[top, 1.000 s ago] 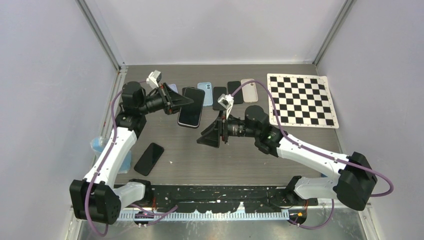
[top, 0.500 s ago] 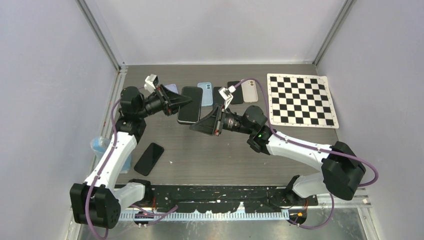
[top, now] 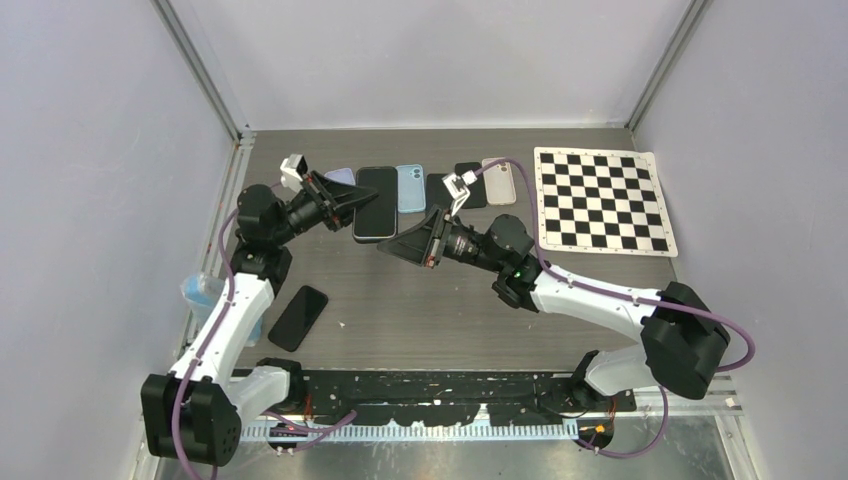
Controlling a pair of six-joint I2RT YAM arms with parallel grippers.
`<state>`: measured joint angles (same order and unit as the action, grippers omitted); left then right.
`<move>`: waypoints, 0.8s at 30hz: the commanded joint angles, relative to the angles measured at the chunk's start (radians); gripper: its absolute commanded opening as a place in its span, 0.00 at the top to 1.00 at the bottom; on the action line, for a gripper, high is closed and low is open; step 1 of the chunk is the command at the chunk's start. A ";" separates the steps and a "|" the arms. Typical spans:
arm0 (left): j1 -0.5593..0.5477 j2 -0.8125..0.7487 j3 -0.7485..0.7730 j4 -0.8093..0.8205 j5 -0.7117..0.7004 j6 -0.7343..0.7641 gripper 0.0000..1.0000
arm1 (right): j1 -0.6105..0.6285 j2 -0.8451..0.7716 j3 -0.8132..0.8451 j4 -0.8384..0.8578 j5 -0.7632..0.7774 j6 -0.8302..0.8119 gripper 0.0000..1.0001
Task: Take the phone out of the phone case
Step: Remove the phone case from the phone.
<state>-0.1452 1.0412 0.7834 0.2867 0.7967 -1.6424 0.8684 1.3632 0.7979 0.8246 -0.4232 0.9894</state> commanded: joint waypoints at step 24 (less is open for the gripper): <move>-0.018 -0.072 -0.019 0.262 0.009 -0.176 1.00 | -0.108 0.081 -0.089 -0.140 0.272 0.052 0.97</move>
<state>-0.1596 1.0031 0.7307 0.4232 0.7448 -1.7985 0.7738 1.4517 0.7185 0.7284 -0.1997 1.0180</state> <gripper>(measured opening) 0.177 0.026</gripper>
